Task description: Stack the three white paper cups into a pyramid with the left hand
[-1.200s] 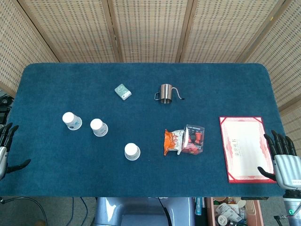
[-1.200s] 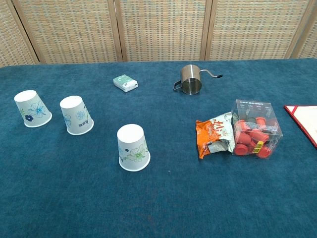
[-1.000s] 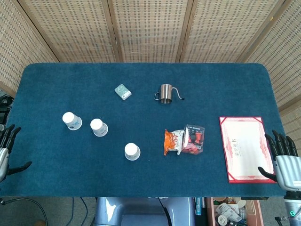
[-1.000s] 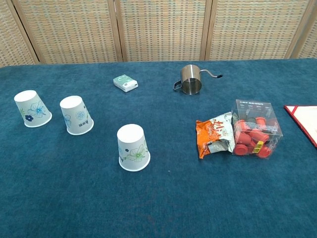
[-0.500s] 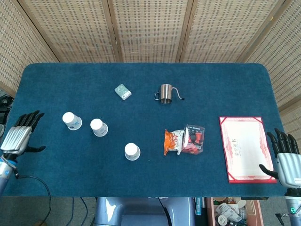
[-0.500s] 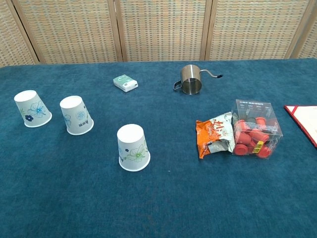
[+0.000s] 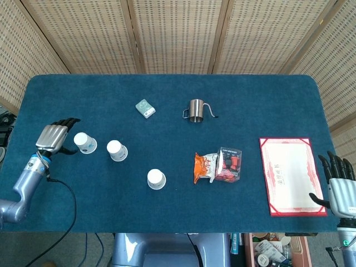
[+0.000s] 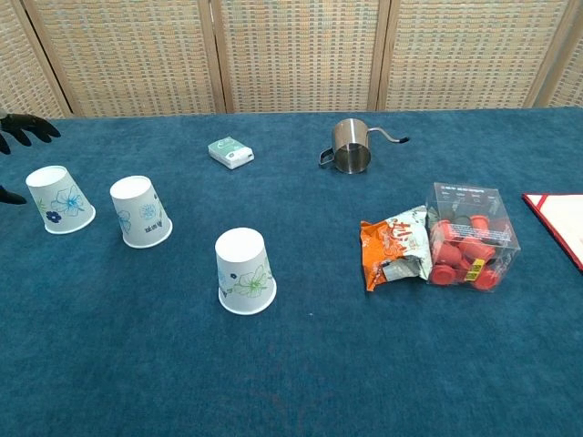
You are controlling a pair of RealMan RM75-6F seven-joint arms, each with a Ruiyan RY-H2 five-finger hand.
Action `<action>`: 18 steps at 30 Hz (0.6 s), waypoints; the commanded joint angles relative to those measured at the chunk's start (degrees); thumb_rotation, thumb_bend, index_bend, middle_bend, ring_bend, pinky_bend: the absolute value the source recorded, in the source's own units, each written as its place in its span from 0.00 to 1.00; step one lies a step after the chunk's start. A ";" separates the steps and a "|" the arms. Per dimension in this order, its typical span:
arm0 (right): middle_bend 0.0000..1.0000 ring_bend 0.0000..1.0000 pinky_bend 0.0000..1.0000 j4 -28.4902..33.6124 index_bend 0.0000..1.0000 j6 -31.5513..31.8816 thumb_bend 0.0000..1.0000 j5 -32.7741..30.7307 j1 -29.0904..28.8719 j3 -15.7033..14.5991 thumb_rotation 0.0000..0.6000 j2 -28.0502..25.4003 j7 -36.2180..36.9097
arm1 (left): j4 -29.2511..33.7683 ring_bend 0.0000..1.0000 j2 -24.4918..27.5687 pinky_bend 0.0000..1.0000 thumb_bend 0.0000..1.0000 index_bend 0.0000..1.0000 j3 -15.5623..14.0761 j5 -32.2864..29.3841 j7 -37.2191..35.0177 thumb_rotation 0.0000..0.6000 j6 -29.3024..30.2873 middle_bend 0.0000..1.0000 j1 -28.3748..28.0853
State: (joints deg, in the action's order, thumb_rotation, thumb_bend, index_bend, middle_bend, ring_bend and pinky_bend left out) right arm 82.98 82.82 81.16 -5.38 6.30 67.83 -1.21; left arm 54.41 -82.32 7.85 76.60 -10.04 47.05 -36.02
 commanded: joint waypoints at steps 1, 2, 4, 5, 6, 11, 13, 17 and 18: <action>0.00 0.00 0.00 -0.36 0.09 -0.51 0.00 -0.38 -0.16 0.00 1.00 0.24 -0.11 | -2.06 0.24 -1.83 0.28 0.13 0.19 0.17 0.16 -0.36 1.00 -0.99 0.23 -1.34; 0.00 0.00 0.00 -0.42 0.09 -0.53 0.00 -0.43 -0.17 0.02 1.00 0.27 -0.13 | -2.36 0.25 -2.11 0.29 0.13 0.21 0.21 0.15 -0.43 1.00 -0.99 0.24 -1.48; 0.00 0.00 0.00 -0.50 0.09 -0.50 0.00 -0.50 -0.17 0.07 1.00 0.31 -0.11 | -2.92 0.28 -2.61 0.32 0.13 0.25 0.29 0.12 -0.53 1.00 -0.89 0.28 -1.68; 0.00 0.00 0.00 -0.51 0.09 -0.50 0.00 -0.55 -0.17 0.10 1.00 0.31 -0.07 | -3.18 0.30 -2.81 0.33 0.13 0.27 0.30 0.12 -0.52 1.00 -0.84 0.30 -1.76; 0.00 0.00 0.00 -0.53 0.09 -0.50 0.00 -0.60 -0.16 0.13 1.00 0.31 -0.02 | -3.43 0.32 -2.99 0.35 0.13 0.29 0.27 0.13 -0.45 1.00 -0.80 0.32 -1.81; 0.00 0.00 0.00 -0.74 0.09 -0.86 0.00 -1.23 -0.16 0.31 1.00 0.29 0.25 | -5.02 0.38 -4.29 0.40 0.15 0.36 -0.03 -0.22 1.78 1.00 -0.17 0.39 -1.74; 0.00 0.00 0.00 -0.82 0.09 -1.10 0.00 -1.38 -0.21 0.30 1.00 0.30 0.29 | -5.55 0.41 -4.90 0.42 0.16 0.40 0.11 -0.75 2.39 1.00 -0.22 0.43 -1.75; 0.00 0.00 0.00 -0.83 0.09 -1.50 0.00 -1.55 -0.32 0.24 1.00 0.33 0.26 | -6.24 0.47 -6.06 0.46 0.18 0.47 0.63 -1.25 3.68 1.00 1.23 0.49 -1.79; 0.00 0.00 0.00 -0.80 0.09 -1.57 0.00 -1.62 -0.34 0.27 1.00 0.31 0.26 | -6.21 0.48 -6.16 0.46 0.19 0.48 0.73 -1.37 3.90 1.00 1.55 0.50 -1.73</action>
State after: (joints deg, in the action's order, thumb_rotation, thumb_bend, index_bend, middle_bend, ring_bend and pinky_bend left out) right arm 82.19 81.23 79.52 -5.72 6.57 68.13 -0.96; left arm 48.31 -88.18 8.34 75.41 -6.57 48.01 -37.79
